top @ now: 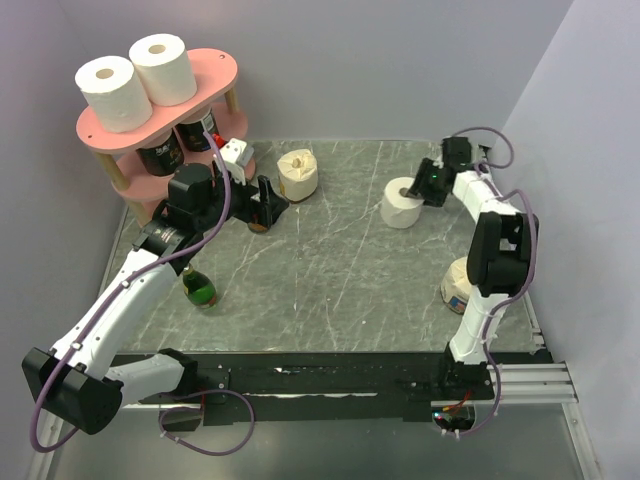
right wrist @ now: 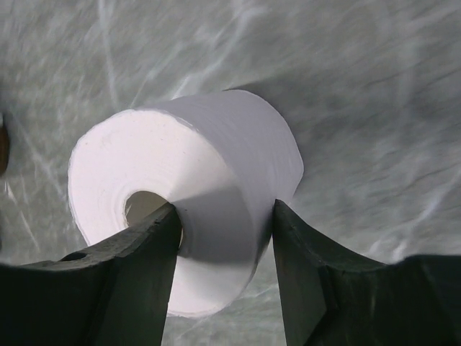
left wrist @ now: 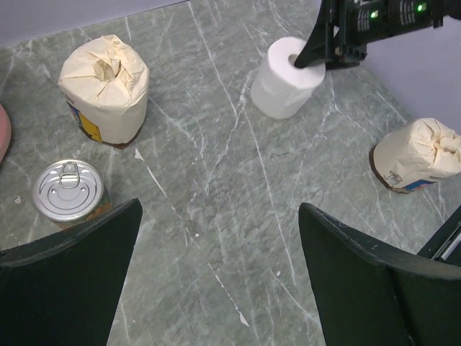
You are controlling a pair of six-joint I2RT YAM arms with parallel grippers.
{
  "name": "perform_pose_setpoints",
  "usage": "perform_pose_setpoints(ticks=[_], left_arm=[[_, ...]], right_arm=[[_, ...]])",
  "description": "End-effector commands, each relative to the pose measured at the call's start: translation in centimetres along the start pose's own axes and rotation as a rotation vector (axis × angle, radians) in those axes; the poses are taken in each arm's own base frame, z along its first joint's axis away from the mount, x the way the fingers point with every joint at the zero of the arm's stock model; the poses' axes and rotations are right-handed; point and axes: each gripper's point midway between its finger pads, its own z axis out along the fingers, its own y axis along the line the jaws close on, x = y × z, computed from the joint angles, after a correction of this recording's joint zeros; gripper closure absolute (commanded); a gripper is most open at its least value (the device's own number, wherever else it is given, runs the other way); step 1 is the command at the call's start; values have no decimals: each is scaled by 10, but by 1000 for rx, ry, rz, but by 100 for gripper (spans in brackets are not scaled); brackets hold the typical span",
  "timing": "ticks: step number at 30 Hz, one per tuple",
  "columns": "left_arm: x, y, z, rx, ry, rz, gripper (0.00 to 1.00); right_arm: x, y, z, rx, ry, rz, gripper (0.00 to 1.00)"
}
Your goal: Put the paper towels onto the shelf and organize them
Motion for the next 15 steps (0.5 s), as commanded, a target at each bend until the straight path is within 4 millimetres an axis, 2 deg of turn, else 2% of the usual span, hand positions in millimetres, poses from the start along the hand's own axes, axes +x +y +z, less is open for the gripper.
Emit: perform_pose_setpoints(ticks=[1,2,3,5,6,7,9,13,15], left_arm=[[-19,0,-9,-16,-70,26,4],[-20,2,-9,-23,-74,26,4],[-20,2,-9,-24,-74,24,4],[-20,6,-8,-36,-76,21,4],[-20,7,-7,-38,-73,18,4],[-19,7,-6,-36,-68,16,4],[-18,6,-5,-31,-61,15,4],[-16,8,-4,-34,-62,18,4],[-14,11,0,-44,-46,17,3]], right_arm=[[23,77,-47,-125,-47,-113,48],[31,87,-51,-145,-48,-126,48],[58,100,-49,-159,-7,-158,48],[72,119,-62,-204,-23,-177,48],[98,129,-61,-221,13,-201,48],[104,138,-69,-256,5,-209,48],[131,157,-74,-300,33,-238,48],[155,177,-80,-314,36,-290,45],[160,178,-78,-313,44,-296,44]])
